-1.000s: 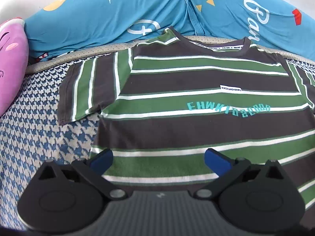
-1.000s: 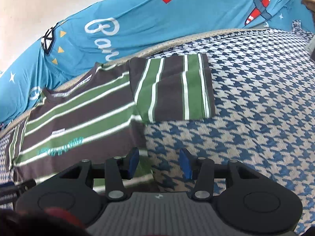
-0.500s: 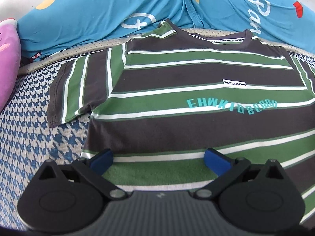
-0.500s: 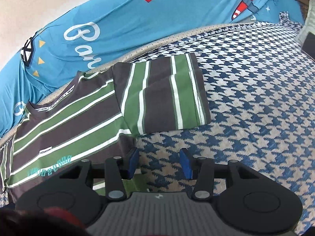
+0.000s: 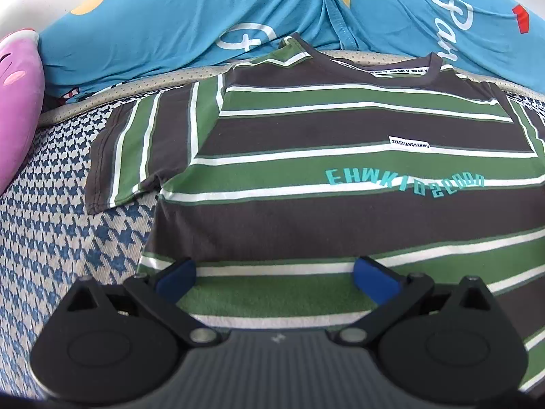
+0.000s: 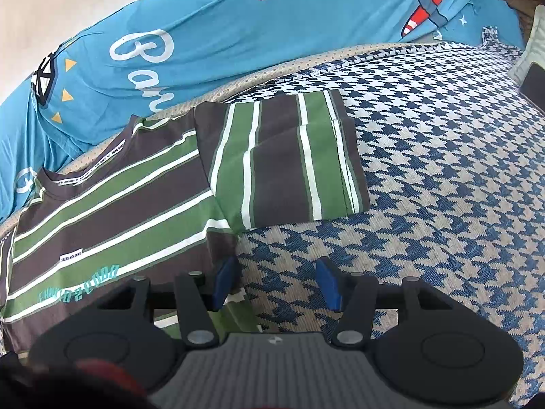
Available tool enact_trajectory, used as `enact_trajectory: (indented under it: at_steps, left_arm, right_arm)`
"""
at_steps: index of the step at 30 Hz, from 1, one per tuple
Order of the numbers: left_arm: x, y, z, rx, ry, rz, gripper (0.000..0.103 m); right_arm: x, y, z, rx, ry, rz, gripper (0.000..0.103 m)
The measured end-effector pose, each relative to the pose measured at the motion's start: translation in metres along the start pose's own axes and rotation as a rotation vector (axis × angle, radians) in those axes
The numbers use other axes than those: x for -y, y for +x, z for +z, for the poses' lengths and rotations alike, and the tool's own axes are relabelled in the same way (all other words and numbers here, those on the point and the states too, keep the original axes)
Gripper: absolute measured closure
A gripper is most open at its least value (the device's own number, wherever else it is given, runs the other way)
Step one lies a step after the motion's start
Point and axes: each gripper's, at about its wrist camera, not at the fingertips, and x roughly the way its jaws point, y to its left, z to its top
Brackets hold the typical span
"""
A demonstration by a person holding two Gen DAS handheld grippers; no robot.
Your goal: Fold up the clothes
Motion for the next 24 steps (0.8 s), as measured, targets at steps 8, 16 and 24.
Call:
enact_trajectory:
  at_steps: [8,16,24]
  left_arm:
    - [0.0,-0.001,0.0,-0.001,-0.002,-0.001,0.0]
    - [0.0,-0.002,-0.001,0.001,-0.005,0.004,0.0]
    - [-0.001,-0.003,0.002,-0.014,-0.01,-0.005,0.0]
  right_arm:
    - [-0.004,-0.013,0.002,0.054,-0.04,0.028,0.05]
    - [0.008,-0.024,0.012,0.098,-0.007,0.064,0.05]
    - [0.022,-0.017,0.014,0.045,0.031,0.034,0.05]
